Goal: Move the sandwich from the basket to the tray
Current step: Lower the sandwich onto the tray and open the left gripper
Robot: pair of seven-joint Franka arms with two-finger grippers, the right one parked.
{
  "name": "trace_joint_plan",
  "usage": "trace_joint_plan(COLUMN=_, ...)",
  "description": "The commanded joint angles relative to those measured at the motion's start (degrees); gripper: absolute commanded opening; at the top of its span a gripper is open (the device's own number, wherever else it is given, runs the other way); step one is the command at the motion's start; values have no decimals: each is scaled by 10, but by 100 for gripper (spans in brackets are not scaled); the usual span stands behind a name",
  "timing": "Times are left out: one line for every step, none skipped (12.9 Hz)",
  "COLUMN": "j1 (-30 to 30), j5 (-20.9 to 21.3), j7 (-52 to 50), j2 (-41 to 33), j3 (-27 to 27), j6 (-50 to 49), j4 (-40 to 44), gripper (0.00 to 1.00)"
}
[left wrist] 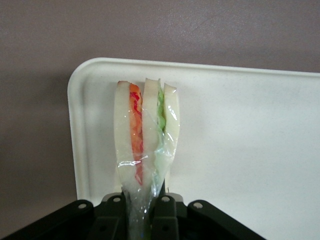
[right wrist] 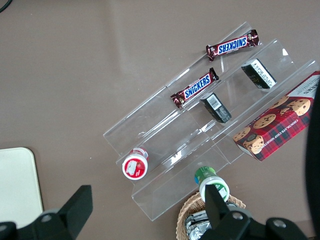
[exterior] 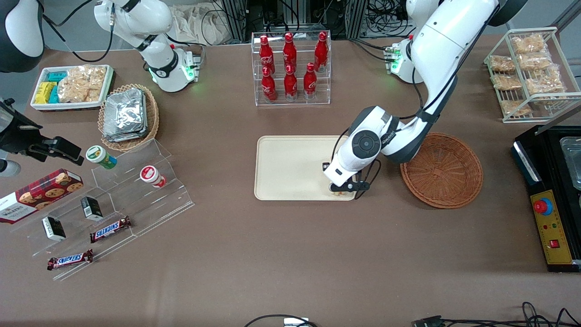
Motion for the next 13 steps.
trace_joint_plan(j1=-1, j5=10, j7=-18, j2=-6, j3=-1, j6=8, j4=-6, gripper=99)
trace_joint_plan(j1=0, j5=10, j7=-18, j2=-7, j3=-2, j6=6, j4=-5, gripper=100)
trace_joint_plan(j1=0, j5=10, j7=-18, j2=-9, j3=-2, j6=4, j4=-5, gripper=100)
trace_joint_plan(j1=1, j5=10, j7=-18, j2=-11, j3=-2, j6=2, j4=-5, gripper=100)
trace_joint_plan(j1=1, j5=10, j7=-18, j2=-13, j3=-2, j6=1, j4=-5, gripper=100)
trace_joint_plan(j1=1, j5=9, j7=-18, j2=-12, j3=-2, j6=1, j4=-5, gripper=100)
trace_joint_plan(j1=1, j5=9, j7=-18, j2=-13, j3=-2, j6=0, j4=-5, gripper=100)
trace_joint_plan(j1=1, j5=9, j7=-21, j2=-15, j3=-2, j6=-5, j4=-5, gripper=100)
trace_joint_plan(j1=1, j5=9, j7=-24, j2=-17, j3=-3, j6=-15, j4=-3, gripper=100)
trace_joint_plan(j1=1, j5=9, j7=-25, j2=-22, j3=-3, j6=-17, j4=-3, gripper=100)
trace_joint_plan(j1=2, j5=7, j7=-31, j2=-31, j3=-3, j6=-32, j4=0, gripper=100)
trace_joint_plan(j1=2, j5=5, j7=-39, j2=-44, j3=-3, j6=-57, j4=8, gripper=100)
trace_joint_plan(j1=3, j5=4, j7=-40, j2=-65, j3=-3, j6=-90, j4=20, gripper=100)
